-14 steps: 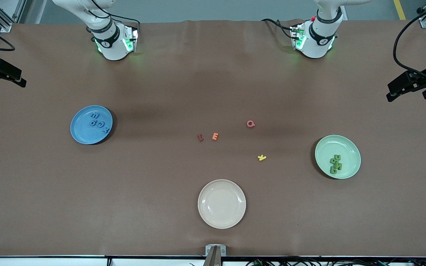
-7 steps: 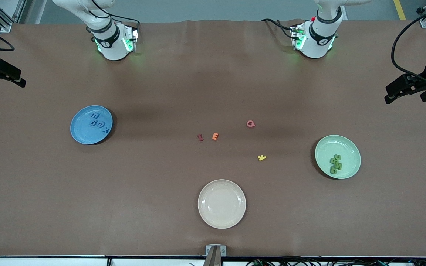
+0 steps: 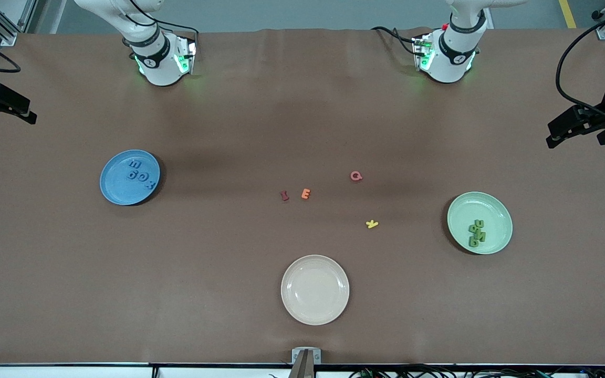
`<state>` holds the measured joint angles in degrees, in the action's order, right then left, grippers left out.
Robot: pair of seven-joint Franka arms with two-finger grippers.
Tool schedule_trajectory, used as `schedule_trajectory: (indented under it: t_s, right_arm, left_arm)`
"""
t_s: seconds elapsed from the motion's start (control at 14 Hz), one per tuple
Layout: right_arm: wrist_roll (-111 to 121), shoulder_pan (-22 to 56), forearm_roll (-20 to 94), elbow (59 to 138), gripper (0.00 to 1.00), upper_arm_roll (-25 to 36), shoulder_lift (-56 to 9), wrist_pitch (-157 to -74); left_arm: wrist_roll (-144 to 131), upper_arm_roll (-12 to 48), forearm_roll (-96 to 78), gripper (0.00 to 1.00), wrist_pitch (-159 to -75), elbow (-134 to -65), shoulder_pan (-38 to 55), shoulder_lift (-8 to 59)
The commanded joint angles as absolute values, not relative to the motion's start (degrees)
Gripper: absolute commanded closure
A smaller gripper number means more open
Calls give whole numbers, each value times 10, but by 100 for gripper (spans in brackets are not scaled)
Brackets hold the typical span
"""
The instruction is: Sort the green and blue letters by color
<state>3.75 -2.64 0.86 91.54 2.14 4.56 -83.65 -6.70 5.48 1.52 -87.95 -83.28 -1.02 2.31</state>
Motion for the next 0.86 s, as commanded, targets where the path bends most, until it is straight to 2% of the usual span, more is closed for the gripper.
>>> schedule_trajectory:
  t_s: [0.0,0.79]
  right_arm:
    - [39,-39,14,929,0,15,60,-840]
    - [39,-39,14,929,0,15,59,-843]
  left_arm:
    - [-58,54,13,0,-884,-834,-11,18]
    - [-59,53,18,0,-884,-833,-13,23]
